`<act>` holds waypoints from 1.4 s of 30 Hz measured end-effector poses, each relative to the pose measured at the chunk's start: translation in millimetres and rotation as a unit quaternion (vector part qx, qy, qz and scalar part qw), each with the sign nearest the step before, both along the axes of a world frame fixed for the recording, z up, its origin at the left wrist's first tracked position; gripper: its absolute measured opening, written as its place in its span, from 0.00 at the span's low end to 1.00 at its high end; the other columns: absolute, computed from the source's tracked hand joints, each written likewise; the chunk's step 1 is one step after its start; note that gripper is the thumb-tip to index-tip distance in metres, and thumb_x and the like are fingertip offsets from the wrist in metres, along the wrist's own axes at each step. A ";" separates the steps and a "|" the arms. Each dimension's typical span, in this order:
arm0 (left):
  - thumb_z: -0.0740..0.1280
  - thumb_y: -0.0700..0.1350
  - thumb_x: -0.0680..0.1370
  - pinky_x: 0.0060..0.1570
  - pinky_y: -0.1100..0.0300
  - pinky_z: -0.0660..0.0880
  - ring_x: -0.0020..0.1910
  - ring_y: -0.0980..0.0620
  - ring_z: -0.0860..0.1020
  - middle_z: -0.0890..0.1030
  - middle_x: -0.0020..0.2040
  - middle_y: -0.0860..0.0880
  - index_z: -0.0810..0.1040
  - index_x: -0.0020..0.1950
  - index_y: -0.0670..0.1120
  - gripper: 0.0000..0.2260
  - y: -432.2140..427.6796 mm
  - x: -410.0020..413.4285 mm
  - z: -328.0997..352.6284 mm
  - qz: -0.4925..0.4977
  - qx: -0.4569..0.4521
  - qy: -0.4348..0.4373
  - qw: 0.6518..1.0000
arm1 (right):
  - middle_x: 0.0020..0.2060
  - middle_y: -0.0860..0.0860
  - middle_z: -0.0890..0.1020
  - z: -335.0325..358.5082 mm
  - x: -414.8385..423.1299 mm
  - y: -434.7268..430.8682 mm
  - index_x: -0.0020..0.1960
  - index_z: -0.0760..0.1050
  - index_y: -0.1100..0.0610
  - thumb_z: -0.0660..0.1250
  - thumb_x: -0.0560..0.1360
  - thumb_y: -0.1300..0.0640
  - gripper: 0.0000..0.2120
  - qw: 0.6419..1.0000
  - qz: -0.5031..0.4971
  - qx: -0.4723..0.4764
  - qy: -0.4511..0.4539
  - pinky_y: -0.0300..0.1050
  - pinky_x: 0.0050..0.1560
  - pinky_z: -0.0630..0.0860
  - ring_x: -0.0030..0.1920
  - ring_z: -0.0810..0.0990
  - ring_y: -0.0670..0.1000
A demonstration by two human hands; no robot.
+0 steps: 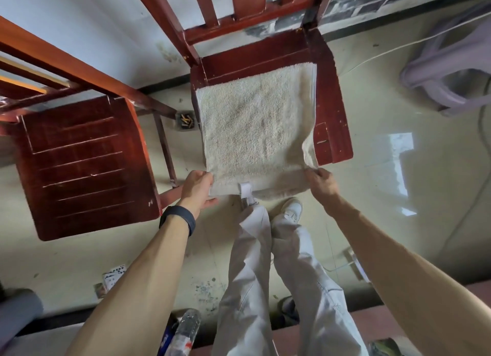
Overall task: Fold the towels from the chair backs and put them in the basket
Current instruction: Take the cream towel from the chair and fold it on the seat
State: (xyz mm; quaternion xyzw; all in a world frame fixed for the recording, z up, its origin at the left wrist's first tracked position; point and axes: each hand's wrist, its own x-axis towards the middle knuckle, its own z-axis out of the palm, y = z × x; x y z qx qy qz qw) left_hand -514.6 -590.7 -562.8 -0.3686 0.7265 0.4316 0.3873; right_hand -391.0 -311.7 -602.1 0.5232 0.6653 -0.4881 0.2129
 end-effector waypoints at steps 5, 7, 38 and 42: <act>0.63 0.39 0.78 0.30 0.56 0.77 0.35 0.44 0.77 0.77 0.47 0.46 0.73 0.42 0.49 0.07 26.9 -32.9 66.1 0.106 0.072 0.018 0.992 | 0.45 0.54 0.80 74.5 -24.4 25.7 0.56 0.74 0.55 0.65 0.80 0.50 0.10 0.988 -0.144 -0.019 0.049 0.46 0.30 0.82 0.34 0.82 0.51; 0.64 0.39 0.79 0.30 0.57 0.78 0.33 0.46 0.76 0.77 0.46 0.47 0.73 0.43 0.50 0.07 39.4 -50.9 90.3 0.129 0.094 0.037 0.986 | 0.44 0.53 0.79 100.6 -45.0 34.5 0.56 0.73 0.54 0.65 0.81 0.50 0.09 0.983 -0.167 -0.007 0.082 0.44 0.26 0.80 0.32 0.82 0.51; 0.54 0.33 0.75 0.37 0.47 0.77 0.49 0.38 0.74 0.68 0.46 0.44 0.70 0.46 0.42 0.07 43.3 -59.6 21.9 0.194 0.060 -0.085 0.976 | 0.47 0.60 0.80 35.8 -51.8 67.7 0.48 0.77 0.66 0.68 0.75 0.70 0.02 0.960 -0.269 -0.080 0.010 0.47 0.45 0.83 0.49 0.81 0.57; 0.59 0.32 0.78 0.41 0.51 0.79 0.49 0.40 0.78 0.72 0.47 0.42 0.72 0.55 0.38 0.07 41.0 -56.0 17.5 0.155 0.068 -0.100 0.980 | 0.42 0.55 0.79 24.4 -43.4 67.4 0.40 0.76 0.58 0.67 0.77 0.67 0.08 0.974 -0.224 -0.024 -0.006 0.54 0.48 0.84 0.42 0.81 0.54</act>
